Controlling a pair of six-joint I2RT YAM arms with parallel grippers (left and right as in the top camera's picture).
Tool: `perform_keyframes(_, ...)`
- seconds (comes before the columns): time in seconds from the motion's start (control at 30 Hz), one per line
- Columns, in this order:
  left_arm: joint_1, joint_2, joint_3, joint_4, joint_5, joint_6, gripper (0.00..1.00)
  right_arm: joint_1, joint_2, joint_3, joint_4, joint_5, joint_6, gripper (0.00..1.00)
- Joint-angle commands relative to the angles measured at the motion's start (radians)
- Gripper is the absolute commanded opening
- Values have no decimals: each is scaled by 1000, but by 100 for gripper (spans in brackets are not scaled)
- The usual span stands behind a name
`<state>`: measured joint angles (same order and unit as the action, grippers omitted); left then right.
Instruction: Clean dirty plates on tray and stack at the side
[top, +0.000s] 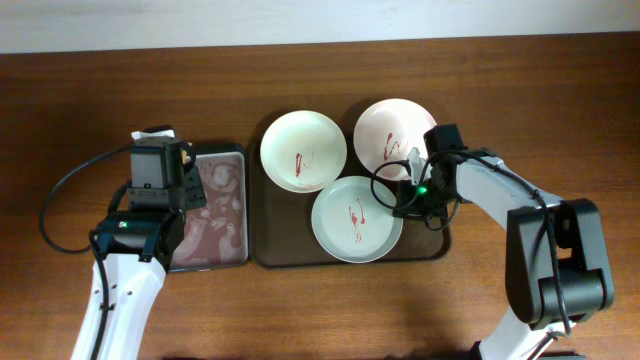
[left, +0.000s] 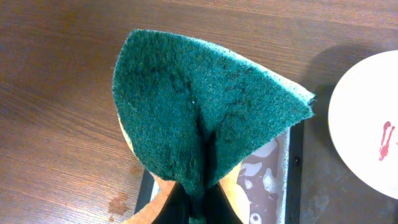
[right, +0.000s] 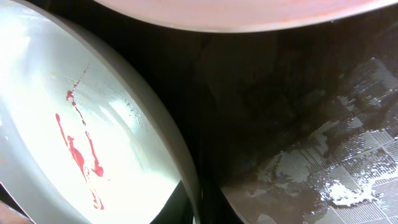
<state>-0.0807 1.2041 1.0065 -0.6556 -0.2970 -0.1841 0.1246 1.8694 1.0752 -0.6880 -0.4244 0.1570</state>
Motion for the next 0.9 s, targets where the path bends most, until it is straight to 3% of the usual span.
perform_keyframes(0.0, 5, -6, 13, 3, -21, -9, 0, 9, 16, -3, -4, 17, 2, 8)
perform_keyframes(0.43, 5, 12, 13, 2, 40, -9, 0, 9, 16, -3, -5, 17, 2, 8)
perform_keyframes(0.63, 5, 118, 9, -4, 164, -9, 0, 9, 16, -3, -12, 17, 2, 8)
perform_keyframes(0.87, 5, 312, 9, -62, 171, -9, 0, 9, 16, -3, -12, 17, 2, 8)
